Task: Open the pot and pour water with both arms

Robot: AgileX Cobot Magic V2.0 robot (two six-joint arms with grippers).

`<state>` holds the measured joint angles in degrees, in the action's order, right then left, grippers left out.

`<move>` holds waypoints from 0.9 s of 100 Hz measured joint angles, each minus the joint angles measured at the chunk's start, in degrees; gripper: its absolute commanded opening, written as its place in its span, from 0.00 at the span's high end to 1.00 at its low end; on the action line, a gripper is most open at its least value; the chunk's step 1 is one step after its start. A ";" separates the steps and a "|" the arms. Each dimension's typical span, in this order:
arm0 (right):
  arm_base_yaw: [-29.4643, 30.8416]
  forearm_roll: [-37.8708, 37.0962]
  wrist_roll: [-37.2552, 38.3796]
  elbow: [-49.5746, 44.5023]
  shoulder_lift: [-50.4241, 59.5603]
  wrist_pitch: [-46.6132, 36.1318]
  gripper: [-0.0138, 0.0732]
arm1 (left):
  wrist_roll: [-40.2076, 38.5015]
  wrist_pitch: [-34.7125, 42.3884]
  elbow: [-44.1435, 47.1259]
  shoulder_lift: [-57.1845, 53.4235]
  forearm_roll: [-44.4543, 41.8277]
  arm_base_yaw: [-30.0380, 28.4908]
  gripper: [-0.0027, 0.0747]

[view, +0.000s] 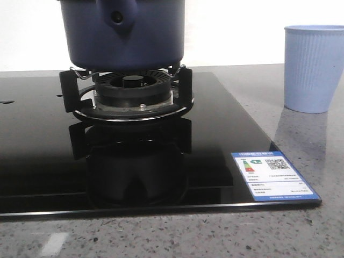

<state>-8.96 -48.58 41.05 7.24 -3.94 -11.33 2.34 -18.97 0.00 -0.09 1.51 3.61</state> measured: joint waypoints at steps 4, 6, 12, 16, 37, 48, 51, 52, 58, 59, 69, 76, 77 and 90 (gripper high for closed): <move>0.00 9.44 -9.50 -0.82 0.00 4.46 0.92 | 0.00 0.00 0.00 0.00 0.00 0.00 0.99; 0.00 12.21 -13.21 -1.21 0.00 6.89 0.92 | 0.00 0.00 0.00 0.00 0.00 0.00 0.99; 0.00 21.62 -19.66 -2.33 0.18 13.91 0.92 | 0.00 0.00 0.00 0.00 0.00 0.00 0.99; 0.00 25.32 -22.24 -3.29 0.30 18.62 0.92 | 0.00 0.00 0.00 0.00 0.00 0.00 0.99; 1.67 31.53 -25.66 -8.03 4.01 27.78 0.92 | 0.00 0.00 0.00 0.00 0.00 0.00 0.99; 3.85 32.81 -25.79 -8.03 4.56 28.85 0.92 | 0.00 0.00 0.00 0.00 -0.10 0.00 0.99; 4.20 33.67 -25.90 -8.03 4.56 29.23 0.92 | 0.00 0.00 0.00 0.00 -0.10 0.00 0.99; 4.47 33.83 -25.90 -8.03 4.56 29.34 0.92 | 0.00 0.00 0.00 0.00 -0.10 0.00 0.99; 4.83 35.42 -26.02 -8.03 4.56 30.03 0.92 | 0.00 0.00 0.00 0.00 -0.10 0.00 0.99; 4.83 35.56 -26.14 -8.03 4.56 30.01 0.92 | 0.00 0.00 0.00 0.00 -0.10 0.00 0.99; 4.83 36.61 -26.96 -8.03 4.56 30.01 0.92 | 0.00 0.00 0.00 0.00 -0.10 0.00 0.99; 4.83 36.72 -27.11 -8.03 4.56 30.01 0.92 | 0.00 0.00 0.00 0.00 -0.10 0.00 0.99; 4.83 36.72 -27.23 -8.03 4.56 30.01 0.92 | 0.00 0.00 0.00 0.00 -0.10 0.00 0.99; 4.83 36.83 -27.48 -8.03 4.56 30.06 0.92 | 0.00 0.00 0.00 0.00 -0.10 0.00 0.99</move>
<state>-4.13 -11.75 13.57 -0.80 0.61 18.72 2.34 -18.97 0.00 -0.09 1.42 3.61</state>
